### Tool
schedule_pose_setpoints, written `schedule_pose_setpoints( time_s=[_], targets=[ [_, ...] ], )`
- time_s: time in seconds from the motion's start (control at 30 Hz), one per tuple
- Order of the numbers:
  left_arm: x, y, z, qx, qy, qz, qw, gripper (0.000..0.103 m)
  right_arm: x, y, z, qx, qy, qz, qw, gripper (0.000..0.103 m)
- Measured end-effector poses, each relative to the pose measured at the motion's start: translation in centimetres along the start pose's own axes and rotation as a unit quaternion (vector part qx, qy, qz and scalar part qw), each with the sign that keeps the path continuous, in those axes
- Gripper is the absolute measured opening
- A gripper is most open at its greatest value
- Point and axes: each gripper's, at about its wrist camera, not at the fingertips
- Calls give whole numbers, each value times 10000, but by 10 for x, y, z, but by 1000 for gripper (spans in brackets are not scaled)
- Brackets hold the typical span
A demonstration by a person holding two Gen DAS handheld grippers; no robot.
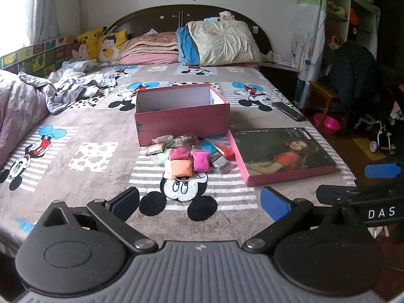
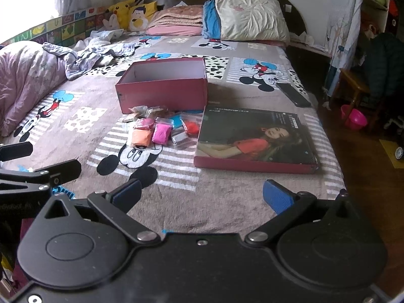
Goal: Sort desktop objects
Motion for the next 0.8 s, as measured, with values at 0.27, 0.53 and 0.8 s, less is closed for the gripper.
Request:
schedule_pose_setpoints(
  time_s=[0.27,0.53,0.8],
  targets=[
    [0,-1,0,27,-2,2,10000,102,-3,0,4,15,-44,26,10000,102],
    [-3,0,0,34,2,-26,10000,102,-1,-2,4,17,-46,31,10000,102],
    [-3,0,1,33,-2,-34,10000,102,-1,-2,2,34,-45,27,10000,102]
  ],
)
Point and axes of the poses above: each gripper's, at about its wrist camera, not at the fingertips, and y roughly the way its jaws point, z to its left, x to its top, and after that the axes turned 13 degrees about -z, right-handed
